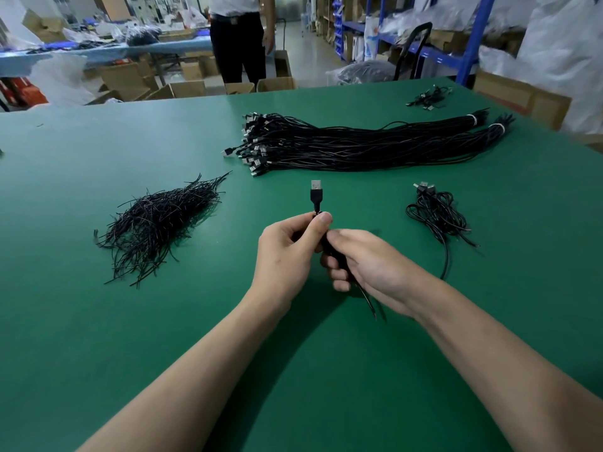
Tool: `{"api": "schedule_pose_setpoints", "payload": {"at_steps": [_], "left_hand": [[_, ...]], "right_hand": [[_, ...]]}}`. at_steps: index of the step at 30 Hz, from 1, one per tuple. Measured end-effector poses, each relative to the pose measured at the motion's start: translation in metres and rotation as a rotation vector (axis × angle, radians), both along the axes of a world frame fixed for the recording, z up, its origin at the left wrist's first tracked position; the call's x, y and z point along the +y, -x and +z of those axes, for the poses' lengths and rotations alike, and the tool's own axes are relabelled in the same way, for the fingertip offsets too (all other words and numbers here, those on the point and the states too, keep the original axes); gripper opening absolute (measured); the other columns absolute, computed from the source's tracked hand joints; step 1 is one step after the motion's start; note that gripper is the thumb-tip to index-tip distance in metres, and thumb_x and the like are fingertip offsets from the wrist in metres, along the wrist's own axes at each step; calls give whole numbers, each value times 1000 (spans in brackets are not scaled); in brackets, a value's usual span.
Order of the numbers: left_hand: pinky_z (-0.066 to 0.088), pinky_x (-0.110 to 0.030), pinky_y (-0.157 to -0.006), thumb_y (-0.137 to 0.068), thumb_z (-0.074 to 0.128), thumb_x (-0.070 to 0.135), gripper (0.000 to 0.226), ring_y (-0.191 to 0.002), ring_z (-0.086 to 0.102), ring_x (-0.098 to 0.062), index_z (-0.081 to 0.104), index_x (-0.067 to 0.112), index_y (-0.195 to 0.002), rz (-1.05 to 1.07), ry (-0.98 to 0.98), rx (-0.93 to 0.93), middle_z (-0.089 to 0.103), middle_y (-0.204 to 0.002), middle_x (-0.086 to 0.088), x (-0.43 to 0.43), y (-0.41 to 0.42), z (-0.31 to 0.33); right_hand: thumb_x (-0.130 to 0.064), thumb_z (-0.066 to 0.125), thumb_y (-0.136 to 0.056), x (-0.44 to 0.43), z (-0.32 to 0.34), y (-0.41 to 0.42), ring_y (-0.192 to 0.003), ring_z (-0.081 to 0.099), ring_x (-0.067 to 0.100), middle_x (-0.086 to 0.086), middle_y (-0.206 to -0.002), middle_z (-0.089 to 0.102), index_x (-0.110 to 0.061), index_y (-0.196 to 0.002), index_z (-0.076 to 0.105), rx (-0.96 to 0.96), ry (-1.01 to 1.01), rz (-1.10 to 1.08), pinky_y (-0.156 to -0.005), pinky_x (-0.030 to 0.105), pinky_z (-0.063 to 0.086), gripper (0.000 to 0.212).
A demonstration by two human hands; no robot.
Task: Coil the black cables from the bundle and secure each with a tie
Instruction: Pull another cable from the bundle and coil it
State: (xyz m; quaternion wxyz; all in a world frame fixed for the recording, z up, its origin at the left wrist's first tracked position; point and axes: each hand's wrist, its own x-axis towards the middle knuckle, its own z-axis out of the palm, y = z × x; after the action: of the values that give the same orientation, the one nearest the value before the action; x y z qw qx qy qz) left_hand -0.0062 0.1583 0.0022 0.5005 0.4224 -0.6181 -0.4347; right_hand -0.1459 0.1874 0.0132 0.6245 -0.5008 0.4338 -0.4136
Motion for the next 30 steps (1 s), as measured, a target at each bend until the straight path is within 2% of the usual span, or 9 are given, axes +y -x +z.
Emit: {"api": "schedule_pose_setpoints", "payload": {"at_steps": [4, 10, 12, 15, 16, 18, 22, 25, 30], "left_hand": [[45, -29, -67, -97, 64, 39, 32, -62, 52, -11, 70, 9, -86, -6, -26, 55, 55, -61, 6, 0, 0, 2], [47, -22, -68, -99, 64, 33, 24, -66, 55, -9, 72, 14, -86, 2, -27, 74, 60, -63, 0, -2, 2, 3], [47, -14, -70, -97, 66, 35, 21, -69, 59, -1, 76, 21, -85, 10, -29, 5, 68, -69, 2, -5, 0, 3], [42, -7, -67, -99, 63, 37, 19, -69, 59, 10, 76, 31, -86, 32, 71, -254, 70, -73, 25, -16, -14, 9], [43, -9, -68, -99, 63, 36, 16, -70, 60, 9, 77, 31, -92, 93, 142, -372, 71, -77, 26, -23, -23, 14], [48, -21, -77, -97, 65, 33, 19, -77, 65, -6, 78, 24, -108, 292, 250, -625, 76, -96, 13, -40, -51, 23], [54, -44, -86, -95, 67, 28, 25, -100, 66, -36, 76, 20, -117, 635, 225, -939, 73, -111, -12, -65, -117, 26], [51, -48, -83, -94, 68, 20, 26, -104, 62, -43, 75, 14, -118, 715, 176, -1033, 68, -113, -19, -75, -143, 20], [49, -47, -80, -89, 73, 15, 22, -102, 62, -44, 77, 14, -111, 757, 137, -1044, 68, -114, -17, -81, -159, 10]], "right_hand": [[-32, 41, -109, 3, 0, 2, -54, 43, 10, -3, -67, 49, -10, -94, 53, -117, -38, 39, -48, 22, 41, 29], [-34, 37, -110, 4, -5, -11, -41, 29, 7, -6, -60, 41, -16, -87, 44, -112, -6, -84, -38, 19, 27, 30], [-33, 36, -110, 4, -7, -13, -40, 27, 8, -7, -59, 39, -16, -86, 44, -35, 21, -133, -39, 20, 23, 31], [-30, 34, -110, 4, -7, -10, -42, 24, 9, -8, -59, 37, -15, -87, 45, 84, 54, -204, -41, 22, 18, 30], [-29, 34, -111, 4, -7, -9, -42, 24, 9, -8, -59, 37, -15, -87, 46, 108, 57, -222, -41, 22, 18, 30], [-27, 34, -111, 5, -6, -7, -43, 24, 9, -7, -60, 37, -14, -87, 46, 136, 48, -243, -41, 21, 19, 30], [-26, 34, -111, 7, -4, -8, -43, 25, 9, -7, -60, 37, -13, -89, 46, 163, 32, -242, -43, 22, 20, 29], [-26, 33, -111, 7, -3, -10, -43, 25, 9, -7, -60, 37, -12, -89, 45, 166, 30, -240, -43, 21, 20, 29], [-26, 33, -111, 7, -3, -8, -43, 25, 8, -7, -59, 37, -13, -88, 45, 144, 17, -247, -43, 22, 20, 29]]}}
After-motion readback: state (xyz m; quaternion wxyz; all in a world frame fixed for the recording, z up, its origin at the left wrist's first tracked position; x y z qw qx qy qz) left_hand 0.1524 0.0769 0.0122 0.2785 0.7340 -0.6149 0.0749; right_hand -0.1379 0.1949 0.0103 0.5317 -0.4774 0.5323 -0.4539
